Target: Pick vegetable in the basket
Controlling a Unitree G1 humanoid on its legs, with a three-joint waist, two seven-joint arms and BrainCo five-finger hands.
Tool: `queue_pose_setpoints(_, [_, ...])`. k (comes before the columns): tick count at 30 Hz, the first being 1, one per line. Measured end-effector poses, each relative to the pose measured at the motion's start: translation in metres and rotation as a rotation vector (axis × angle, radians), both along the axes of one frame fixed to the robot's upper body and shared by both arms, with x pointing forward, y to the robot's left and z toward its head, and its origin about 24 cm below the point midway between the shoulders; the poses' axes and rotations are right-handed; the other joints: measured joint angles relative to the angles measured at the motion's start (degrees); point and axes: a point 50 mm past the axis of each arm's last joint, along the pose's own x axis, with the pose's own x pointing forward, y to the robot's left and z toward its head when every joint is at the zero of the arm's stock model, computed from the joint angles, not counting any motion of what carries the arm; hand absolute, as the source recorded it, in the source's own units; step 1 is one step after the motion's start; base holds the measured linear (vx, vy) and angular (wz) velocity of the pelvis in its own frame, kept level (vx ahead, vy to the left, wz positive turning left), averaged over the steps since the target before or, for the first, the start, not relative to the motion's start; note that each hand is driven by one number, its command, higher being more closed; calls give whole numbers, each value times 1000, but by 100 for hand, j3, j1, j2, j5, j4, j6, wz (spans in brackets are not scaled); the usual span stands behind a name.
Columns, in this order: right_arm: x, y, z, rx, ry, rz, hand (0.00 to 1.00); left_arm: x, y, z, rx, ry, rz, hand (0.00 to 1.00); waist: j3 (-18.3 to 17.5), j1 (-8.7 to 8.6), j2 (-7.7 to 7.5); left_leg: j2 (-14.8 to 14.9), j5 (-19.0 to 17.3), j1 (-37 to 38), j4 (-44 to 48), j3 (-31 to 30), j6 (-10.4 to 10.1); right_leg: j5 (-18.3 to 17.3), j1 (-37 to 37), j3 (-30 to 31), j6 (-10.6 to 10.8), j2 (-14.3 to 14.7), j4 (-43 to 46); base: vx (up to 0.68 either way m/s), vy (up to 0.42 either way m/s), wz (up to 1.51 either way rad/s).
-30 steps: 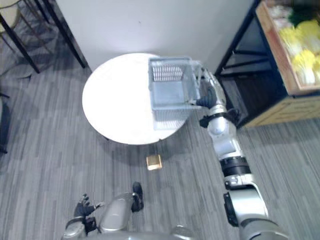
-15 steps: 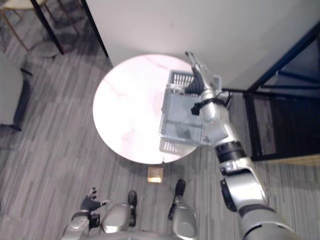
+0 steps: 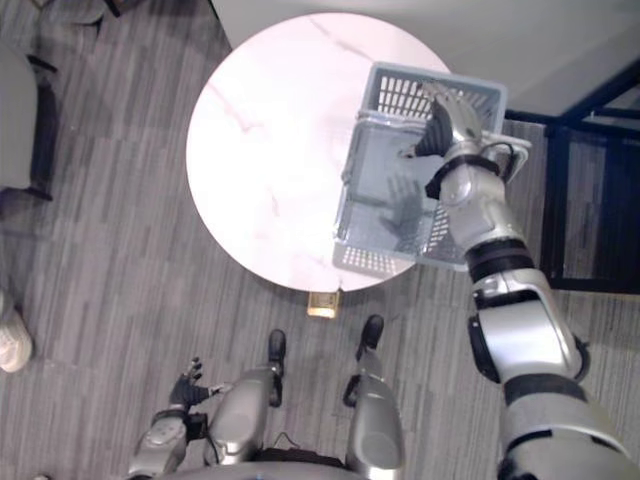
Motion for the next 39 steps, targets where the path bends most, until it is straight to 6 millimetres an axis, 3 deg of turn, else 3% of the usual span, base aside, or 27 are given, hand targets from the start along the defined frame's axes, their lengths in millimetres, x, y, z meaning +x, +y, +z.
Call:
queue_pose_setpoints(5, [-2, -14, 12, 24, -23, -35, 100, 8, -3, 4, -17, -34, -8, 0, 108, 12, 62, -5, -84, -235, 284, -94, 32, 63, -38, 69, 42, -10, 0, -61, 36, 7])
queue_pose_setpoints(9, [-10, -26, -6, 57, -15, -52, 100, 10, -5, 5, -12, -38, -26, 0, 106, -29, 58, -5, -81, -96, 280, -73, 28, 63, 97, 153, 42, -6, 1, 8, 12, 0])
queue_pose_setpoints(12, [-37, -34, -49, 151, -13, -33, 100, 11, -6, 5, 16, -25, -60, 0, 30, -148, -15, 1, -86, 274, 165, 112, 38, 55, 299, 490, 52, 9, 1, 62, 51, -29])
queue_pose_setpoints(14, [-70, -30, -96, 297, 7, 2, 100, 10, -4, 5, 49, -14, -91, 0, -169, -450, -181, -3, -127, 526, 39, 461, 60, 39, 305, 820, 72, 21, 1, 88, 42, -66])
queue_pose_setpoints(15, [-78, -29, -108, 345, 16, 3, 100, 10, -4, 5, 53, -14, -93, 0, -208, -525, -242, 7, -169, 611, 45, 608, 62, 36, 305, 946, 75, 43, 1, 93, 40, -113])
queue_pose_setpoints(16, [-95, -30, -131, 445, 39, -10, 100, 10, -2, 5, 55, -9, -84, 0, -313, -641, -355, 63, -307, 797, 98, 974, 58, 29, 304, 1094, 67, 115, 1, 87, 12, -154])
queue_pose_setpoints(17, [-112, -32, -153, 535, 59, -43, 100, 9, 2, 5, 66, -2, -79, 0, -471, -702, -511, 140, -439, 1008, 151, 1414, 56, -205, 298, 903, -195, 166, 23, 83, -7, -174])
queue_pose_setpoints(18, [-120, -33, -163, 571, 68, -65, 100, 8, 3, 5, 70, 2, -74, 0, -548, -716, -564, 182, -487, 1153, 158, 1697, 64, -514, 295, 606, -372, 146, 81, 104, -15, -202])
queue_pose_setpoints(19, [-132, -35, -178, 629, 76, -106, 100, 8, 0, 4, 59, 6, -63, 0, -645, -780, -497, 402, -500, 1409, 152, 2213, 69, -1109, 190, -515, -800, 26, 567, 97, -4, -200])
queue_pose_setpoints(20, [-142, -34, -192, 673, 95, -138, 100, 4, 3, 3, 63, 12, -57, 0, -771, -804, -494, 529, -545, 1637, 131, 2578, -2, -1261, 110, -1261, -929, -120, 1047, 183, -4, -250])
queue_pose_setpoints(21, [-155, -32, -210, 724, 135, -172, 100, -3, 7, 0, 68, 31, -39, 0, -940, -848, -591, 592, -678, 2029, 123, 3113, -148, -1395, 171, -2136, -1135, -356, 1562, 218, -47, -235])
queue_pose_setpoints(22, [-163, -29, -223, 749, 175, -193, 100, -8, 9, -2, 66, 46, -25, 0, -1069, -839, -607, 661, -761, 2267, 167, 3497, -259, -1501, 185, -2602, -1232, -473, 1881, 223, -68, -228])
queue_pose_setpoints(23, [-171, -24, -237, 775, 222, -205, 100, -11, 10, -3, 61, 53, -16, 0, -1155, -877, -606, 723, -762, 2424, 204, 3850, -267, -1777, 202, -2941, -1481, -495, 2142, 213, -116, -200])
queue_pose_setpoints(24, [-184, -21, -255, 821, 281, -230, 100, -11, 6, -4, 45, 51, -8, 0, -1249, -938, -579, 802, -736, 2652, 178, 4209, -267, -2051, 270, -3419, -1414, -610, 2438, 185, -111, -165])
queue_pose_setpoints(25, [-190, -19, -264, 835, 311, -242, 100, -11, 5, -4, 34, 51, 1, 0, -1303, -946, -583, 807, -739, 2767, 179, 4386, -271, -2117, 278, -3524, -1205, -620, 2526, 331, -183, -173])
queue_pose_setpoints(27, [-210, -8, -285, 926, 381, -262, 100, -17, 0, -14, -19, 104, 63, 0, -1393, -1058, -509, 1100, -530, 3003, 705, 4833, -500, -2234, 240, -2955, -1148, -182, 2535, 348, -189, -169])
queue_pose_setpoints(28, [-221, -1, -296, 966, 430, -275, 100, -21, -5, -18, -39, 129, 74, 0, -1444, -1048, -499, 1308, -350, 3037, 1267, 4917, -488, -2274, 276, -2667, -1167, -16, 2490, 294, -154, -166])
queue_pose_setpoints(29, [-230, 8, -308, 994, 490, -279, 100, -26, -11, -22, -56, 152, 81, 0, -1447, -1024, -473, 1586, 0, 3050, 2004, 4916, -408, -2283, 409, -2355, -1185, 184, 2340, 373, -164, -185])
queue_pose_setpoints(30, [-240, 19, -323, 1021, 566, -290, 100, -33, -15, -26, -67, 182, 80, 0, -1470, -1012, -402, 1967, 340, 2860, 3040, 4543, -75, -2277, 616, -1910, -1205, 429, 2078, 349, -118, -164])
queue_pose_setpoints(31, [-244, 23, -330, 1034, 596, -300, 100, -37, -20, -28, -79, 197, 80, 0, -1489, -1014, -369, 2021, 142, 2711, 3468, 4227, 127, -2278, 690, -1654, -1218, 537, 1997, 399, -109, -193])
queue_pose_setpoints(33, [-258, 27, -348, 1051, 688, -348, 100, -42, -21, -30, -87, 206, 98, 0, -1491, -967, -335, 1640, -391, 2110, 4108, 2698, 122, -2276, 1005, -828, -1286, 807, 1772, 316, -26, -211])
queue_pose_setpoints(35, [-265, 24, -364, 1037, 775, -389, 100, -51, -15, -33, -86, 226, 163, 0, -1522, -709, -270, 1050, -780, 1615, 3926, 1430, 94, -2269, 1350, 209, -1284, 1059, 1610, 300, 89, -254])
queue_pose_setpoints(37, [-270, 15, -373, 1012, 827, -443, 100, -51, -16, -32, -103, 213, 203, 0, -1541, -676, -225, 841, -903, 1128, 3588, 909, 111, -2285, 1496, 776, -1256, 1119, 1530, 307, 179, -193])
queue_pose_setpoints(39, [-275, 5, -378, 988, 864, -490, 100, -47, -15, -30, -102, 190, 203, 0, -1544, -629, -204, 601, -921, 621, 2631, 495, 35, -2338, 1587, 1357, -1163, 1106, 1418, 280, 216, -153])
